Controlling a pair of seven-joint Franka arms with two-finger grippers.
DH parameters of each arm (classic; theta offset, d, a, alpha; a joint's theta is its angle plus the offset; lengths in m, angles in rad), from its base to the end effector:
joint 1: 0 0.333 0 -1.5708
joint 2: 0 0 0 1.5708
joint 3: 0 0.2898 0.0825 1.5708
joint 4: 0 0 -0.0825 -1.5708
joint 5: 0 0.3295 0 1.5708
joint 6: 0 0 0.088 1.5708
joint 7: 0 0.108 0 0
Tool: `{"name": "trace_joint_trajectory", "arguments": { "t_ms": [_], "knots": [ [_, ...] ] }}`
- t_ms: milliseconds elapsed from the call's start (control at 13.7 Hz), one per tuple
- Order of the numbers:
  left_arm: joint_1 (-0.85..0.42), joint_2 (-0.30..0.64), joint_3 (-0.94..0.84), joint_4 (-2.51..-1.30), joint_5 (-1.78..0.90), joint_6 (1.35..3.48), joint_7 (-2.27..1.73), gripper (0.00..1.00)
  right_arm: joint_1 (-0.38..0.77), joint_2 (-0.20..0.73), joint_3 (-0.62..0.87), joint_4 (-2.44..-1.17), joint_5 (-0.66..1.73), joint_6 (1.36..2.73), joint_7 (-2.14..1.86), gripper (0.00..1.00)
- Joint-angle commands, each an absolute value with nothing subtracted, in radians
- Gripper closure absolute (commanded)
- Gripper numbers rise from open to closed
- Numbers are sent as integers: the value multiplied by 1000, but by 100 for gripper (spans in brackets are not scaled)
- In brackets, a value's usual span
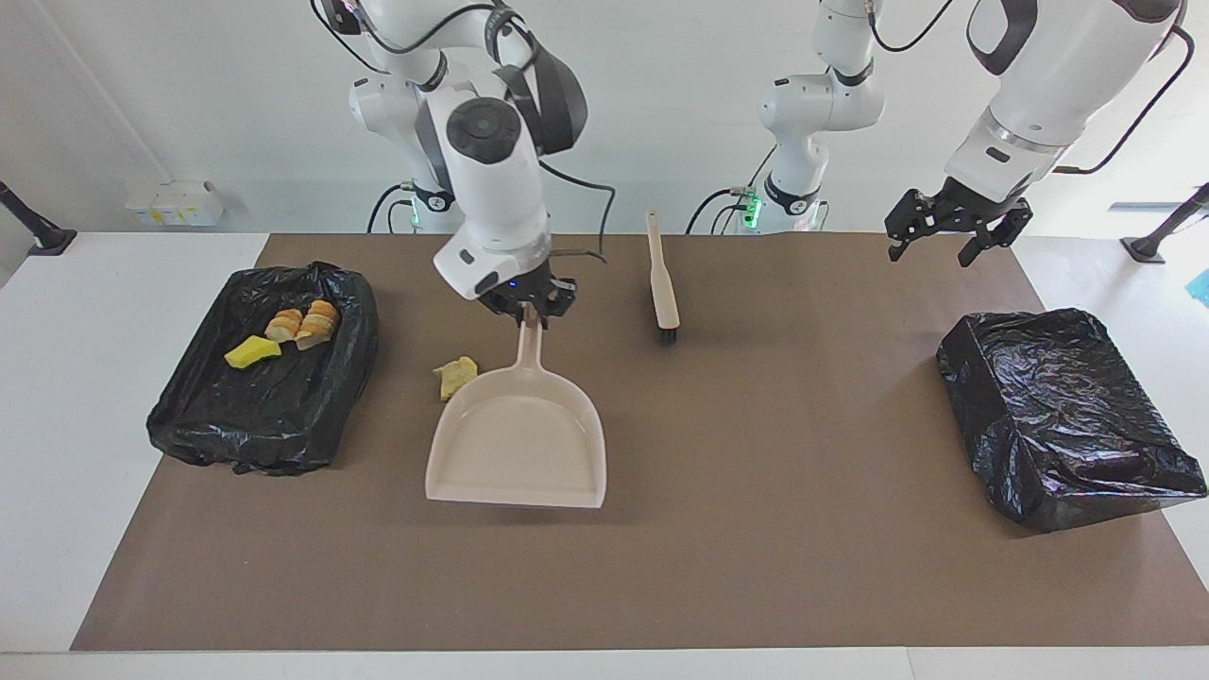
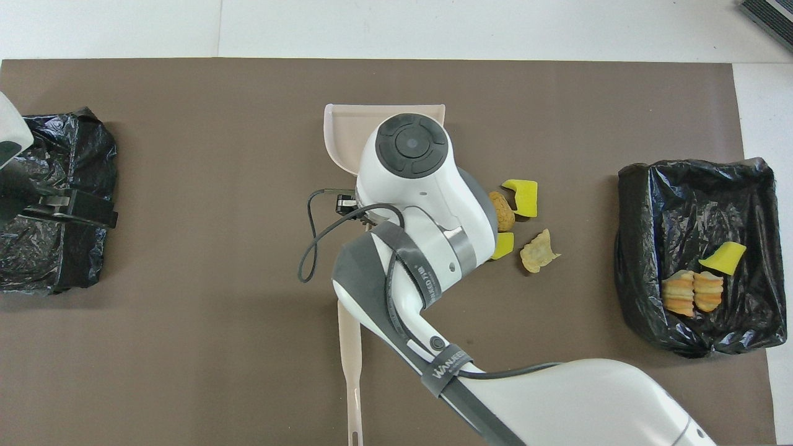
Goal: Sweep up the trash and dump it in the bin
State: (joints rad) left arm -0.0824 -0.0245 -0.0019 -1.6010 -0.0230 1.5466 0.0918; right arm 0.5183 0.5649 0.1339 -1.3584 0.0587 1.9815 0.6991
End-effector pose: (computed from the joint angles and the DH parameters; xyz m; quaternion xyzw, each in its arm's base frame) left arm 0.4881 -0.0438 0.5948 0.9959 -0.0880 -0.0149 0.0115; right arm 0.5303 0.3869 0.3975 -0.9965 0.0456 0.0147 0.0685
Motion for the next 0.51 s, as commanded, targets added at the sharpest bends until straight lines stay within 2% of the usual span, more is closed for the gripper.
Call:
{"name": "trace_joint_trajectory", "arguments": {
  "t_ms": [0, 437],
  "knots": [
    [-89, -35, 11, -1603, -6, 1532, 121, 0, 537, 621, 136, -1315, 78, 2022, 677, 100],
    [-95, -34, 9, -1601, -15, 1554, 115, 0, 568, 655, 138, -1325, 81, 2034, 657, 100]
  ]
}}
